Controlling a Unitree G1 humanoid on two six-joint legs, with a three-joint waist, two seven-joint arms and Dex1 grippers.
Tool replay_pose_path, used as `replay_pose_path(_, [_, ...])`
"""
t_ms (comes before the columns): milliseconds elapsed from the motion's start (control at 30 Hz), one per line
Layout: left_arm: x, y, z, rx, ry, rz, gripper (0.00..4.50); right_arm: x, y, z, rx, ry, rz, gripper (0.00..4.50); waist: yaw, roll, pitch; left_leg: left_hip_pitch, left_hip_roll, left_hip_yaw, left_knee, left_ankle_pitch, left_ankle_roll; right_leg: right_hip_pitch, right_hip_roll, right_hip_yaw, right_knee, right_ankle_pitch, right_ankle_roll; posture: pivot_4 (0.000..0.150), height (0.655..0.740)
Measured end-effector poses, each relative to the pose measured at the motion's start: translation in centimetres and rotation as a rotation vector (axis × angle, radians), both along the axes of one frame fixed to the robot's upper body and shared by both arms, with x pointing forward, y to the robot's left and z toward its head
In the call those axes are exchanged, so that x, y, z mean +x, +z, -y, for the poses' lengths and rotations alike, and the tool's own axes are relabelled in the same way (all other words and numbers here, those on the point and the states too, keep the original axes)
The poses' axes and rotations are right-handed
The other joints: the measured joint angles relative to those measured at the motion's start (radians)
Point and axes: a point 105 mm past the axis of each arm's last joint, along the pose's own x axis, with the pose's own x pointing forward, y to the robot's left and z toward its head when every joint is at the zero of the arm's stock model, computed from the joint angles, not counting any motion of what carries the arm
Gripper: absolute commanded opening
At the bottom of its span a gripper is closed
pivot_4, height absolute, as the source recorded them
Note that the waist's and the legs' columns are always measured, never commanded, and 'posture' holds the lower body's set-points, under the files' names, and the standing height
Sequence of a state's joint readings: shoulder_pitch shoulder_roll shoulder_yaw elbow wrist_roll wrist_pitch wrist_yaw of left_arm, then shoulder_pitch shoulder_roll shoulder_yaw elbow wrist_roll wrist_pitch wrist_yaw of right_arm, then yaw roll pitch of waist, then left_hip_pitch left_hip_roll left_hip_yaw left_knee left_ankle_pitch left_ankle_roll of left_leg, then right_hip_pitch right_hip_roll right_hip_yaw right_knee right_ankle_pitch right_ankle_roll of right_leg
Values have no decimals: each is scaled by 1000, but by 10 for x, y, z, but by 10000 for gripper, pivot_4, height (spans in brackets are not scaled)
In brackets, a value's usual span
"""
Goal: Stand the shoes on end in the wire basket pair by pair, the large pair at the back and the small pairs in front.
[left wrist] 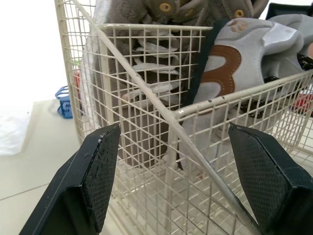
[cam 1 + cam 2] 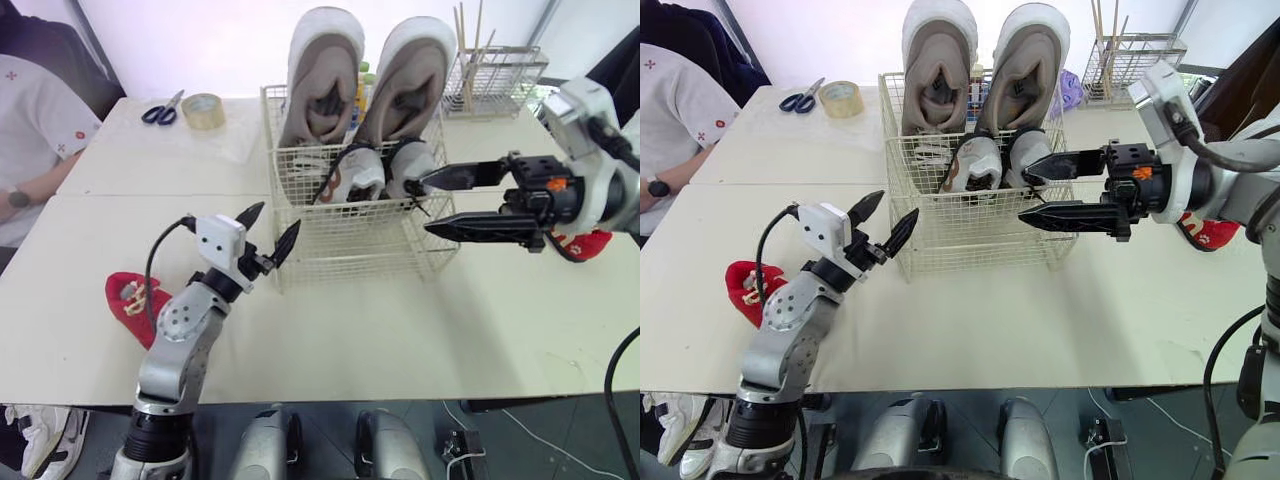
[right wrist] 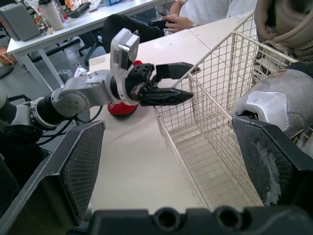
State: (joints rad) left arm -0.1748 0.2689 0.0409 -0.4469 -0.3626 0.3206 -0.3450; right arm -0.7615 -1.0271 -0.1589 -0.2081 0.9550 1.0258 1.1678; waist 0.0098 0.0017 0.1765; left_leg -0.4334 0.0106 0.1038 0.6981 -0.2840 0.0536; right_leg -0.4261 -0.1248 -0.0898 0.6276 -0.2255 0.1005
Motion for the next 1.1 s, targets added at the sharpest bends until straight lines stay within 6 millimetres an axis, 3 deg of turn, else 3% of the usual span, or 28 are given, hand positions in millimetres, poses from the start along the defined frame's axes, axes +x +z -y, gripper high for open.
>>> replay_pose_path(67, [-1, 20, -14, -55, 23, -12, 36132, 1, 0, 1, 3, 0, -1, 45000, -1, 0, 0, 0, 1, 0, 0, 0, 0, 0, 0, 1, 0, 0, 0, 1500, 7400])
replay_pose_path(167, [-9, 54, -27, -148, 13, 18, 44530, 6, 3, 2, 13, -12, 4, 45000, 0, 0, 0, 0, 0, 0, 0, 0, -1, 0, 0, 1, 0, 0, 0, 1500, 7400])
replay_pose_path(333, [-25, 91, -35, -234, -99, 9, 44860, 14, 11, 8, 72, -41, 14, 45000, 3, -1, 1, 0, 0, 0, 0, 4, -7, 1, 0, 1, 0, 0, 0, 1500, 7400])
replay_pose_path(433, [-40, 101, -35, -192, -223, -48, 44860, 18, 19, 20, 132, -95, 2, 45000, 0, -1, 2, 0, 0, 0, 0, 4, -7, 1, 1, 1, 0, 0, 0, 1500, 7400])
replay_pose_path(600, [-60, 95, -34, -87, -386, -163, 44860, 41, 21, 72, 224, -388, 34, 45000, 6, -1, 2, 0, -1, 1, 0, 4, -8, 1, 4, 0, -2, -1, -1, 1500, 7400])
replay_pose_path(667, [-64, 92, -24, -54, -452, -175, 44860, 56, 15, 117, 253, -640, 108, 45000, 11, -1, 2, 0, -3, 1, 0, 4, -7, 3, 4, 1, -4, -1, -1, 1500, 7400])
replay_pose_path(733, [-69, 84, -7, -21, -550, -206, 44860, 57, 3, 164, 245, -873, 169, 45000, 16, -1, 2, 0, -3, 2, -1, 4, -7, 3, 4, 2, -5, 0, 0, 1500, 7400])
replay_pose_path(800, [-79, 72, 12, 15, -660, -242, 44860, 44, -27, 192, 189, -992, 126, 45000, 21, -1, 1, 0, -2, 3, -1, 4, -7, 3, 6, 2, -6, 2, 4, 1500, 7400])
replay_pose_path(900, [-91, 58, 31, 34, -780, -291, 44860, 24, -70, 213, 106, -1105, 61, 45000, 13, 2, 1, 2, 0, 4, -2, 5, -8, 3, 7, 3, -4, 2, 4, 1500, 7400])
replay_pose_path(967, [-94, 54, 36, 48, -811, -300, 44860, 16, -79, 223, 75, -1187, 87, 45000, 5, 2, 1, 3, 0, 4, -3, 6, -10, 3, 7, 3, -3, 2, 4, 1500, 7400])
replay_pose_path(1100, [-102, 42, 48, 101, -866, -321, 44860, -2, -118, 245, 4, -1378, 87, 45000, 3, 2, 1, 9, 0, 4, -6, 7, -12, 8, 9, 4, -5, -1, 2, 1500, 7400])
